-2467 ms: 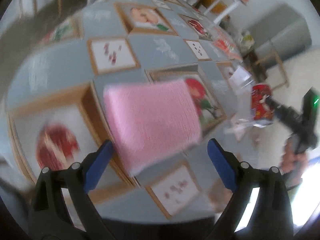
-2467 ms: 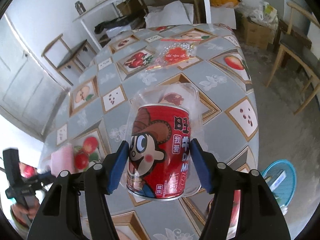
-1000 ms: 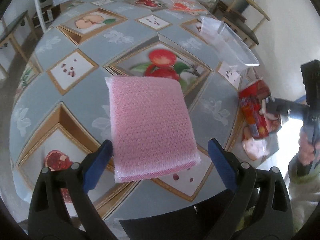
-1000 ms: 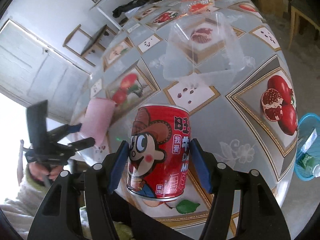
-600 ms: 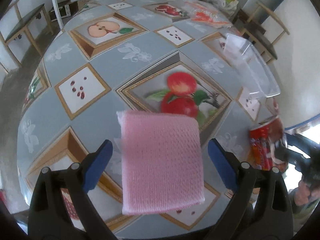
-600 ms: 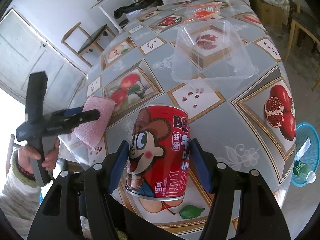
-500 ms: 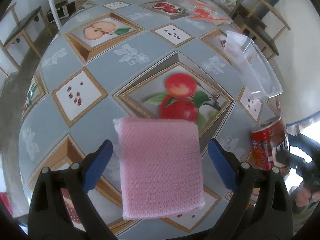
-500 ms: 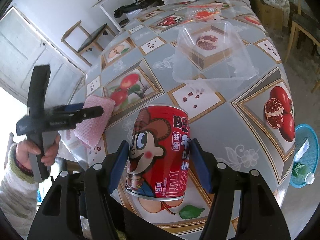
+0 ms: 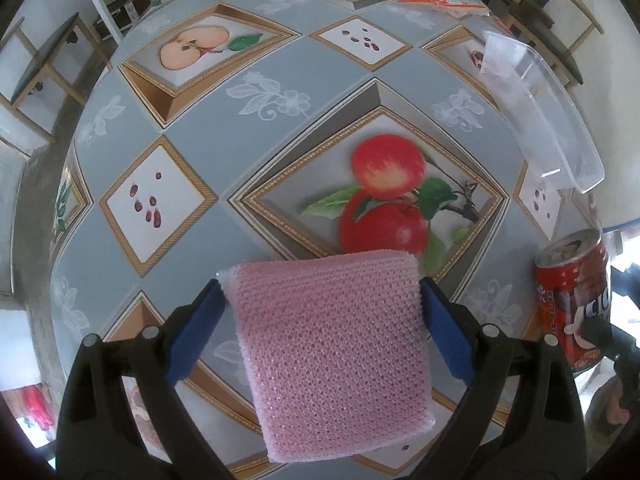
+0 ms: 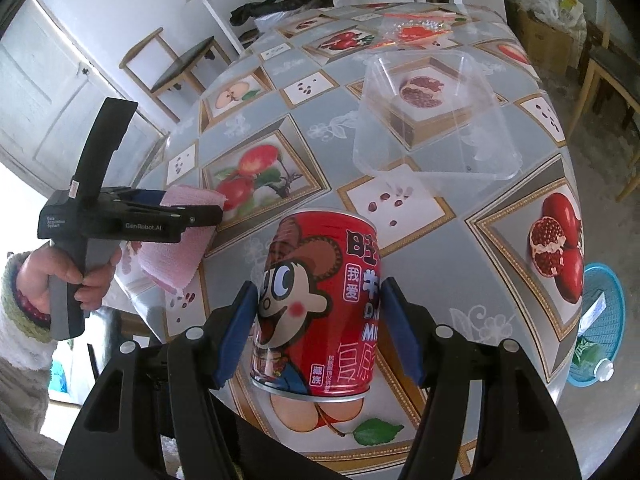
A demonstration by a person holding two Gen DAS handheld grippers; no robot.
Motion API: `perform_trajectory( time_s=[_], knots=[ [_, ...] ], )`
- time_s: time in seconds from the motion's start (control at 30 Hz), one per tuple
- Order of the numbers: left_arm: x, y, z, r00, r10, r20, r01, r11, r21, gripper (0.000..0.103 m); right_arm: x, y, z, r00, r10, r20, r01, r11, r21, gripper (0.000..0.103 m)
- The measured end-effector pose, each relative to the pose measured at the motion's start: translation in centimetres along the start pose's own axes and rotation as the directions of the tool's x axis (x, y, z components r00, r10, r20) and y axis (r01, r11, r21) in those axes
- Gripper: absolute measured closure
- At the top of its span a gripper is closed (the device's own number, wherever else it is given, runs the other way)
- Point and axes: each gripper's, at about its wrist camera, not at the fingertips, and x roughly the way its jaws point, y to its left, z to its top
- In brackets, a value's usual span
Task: Collect trash
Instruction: 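Lift the pink sponge with the left tool while the right tool lifts the red can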
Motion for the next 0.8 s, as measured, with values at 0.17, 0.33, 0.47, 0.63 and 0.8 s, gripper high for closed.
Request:
perform_trajectory(
  time_s=[0.17, 0.33, 0.47, 0.63, 0.8],
  knots=[
    [-0.3, -0.1, -0.2, 1.000, -0.003, 0.013, 0.003, 1.000, 0.015, 0.021, 0.7, -0.1, 0.8, 0.999, 0.006, -0.050, -0.005, 1.000, 0.013, 0.039],
    [-1.8, 0.2, -1.7, 0.998, -0.040, 0.046, 0.040, 0.999, 0.000, 0.024, 1.3, -0.7, 1.5, 0.995, 0.042, -0.096, -0.037, 0.998, 0.049, 0.037],
    [-3.2, 0.4, -3.0, 0.992, -0.065, 0.106, 0.066, 0.998, -0.004, 0.025, 2.0, -1.2, 2.2, 0.989, 0.069, -0.134, -0.060, 0.996, 0.073, 0.037],
    [-5.2, 0.3, -4.4, 0.978, -0.100, 0.184, 0.100, 0.995, 0.009, 0.025, 3.5, -1.4, 3.2, 0.975, 0.094, -0.202, -0.081, 0.994, 0.072, 0.037],
    [-7.3, 0.2, -5.7, 0.954, -0.073, 0.290, 0.068, 0.997, 0.025, 0.026, 4.0, -1.0, 3.7, 0.972, 0.073, -0.225, -0.066, 0.997, 0.037, 0.037]
  ],
)
